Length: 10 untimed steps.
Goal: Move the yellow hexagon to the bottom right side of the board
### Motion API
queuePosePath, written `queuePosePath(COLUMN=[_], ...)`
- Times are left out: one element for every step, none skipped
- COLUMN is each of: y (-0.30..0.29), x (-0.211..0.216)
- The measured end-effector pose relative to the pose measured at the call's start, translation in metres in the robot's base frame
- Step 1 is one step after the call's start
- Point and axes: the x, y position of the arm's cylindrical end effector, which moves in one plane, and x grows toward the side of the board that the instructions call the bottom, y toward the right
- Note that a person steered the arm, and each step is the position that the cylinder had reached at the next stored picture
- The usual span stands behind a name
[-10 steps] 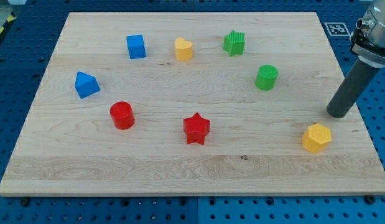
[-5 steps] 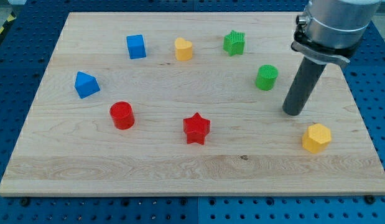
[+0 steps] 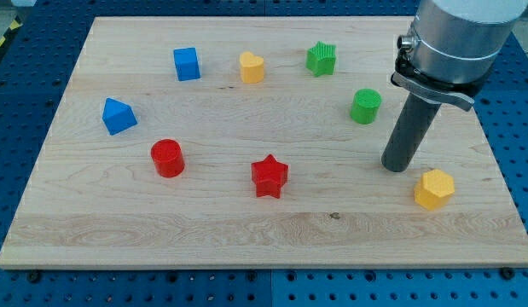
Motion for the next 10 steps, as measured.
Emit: queuePosePath(y=[-0.002, -0.003, -0.008, -0.002, 0.004, 0.004, 0.014, 0.023, 0.037, 0.053], x=[0.005, 0.011, 0.030, 0.040, 0.040, 0.040, 0.040, 0.040, 0.040, 0.040])
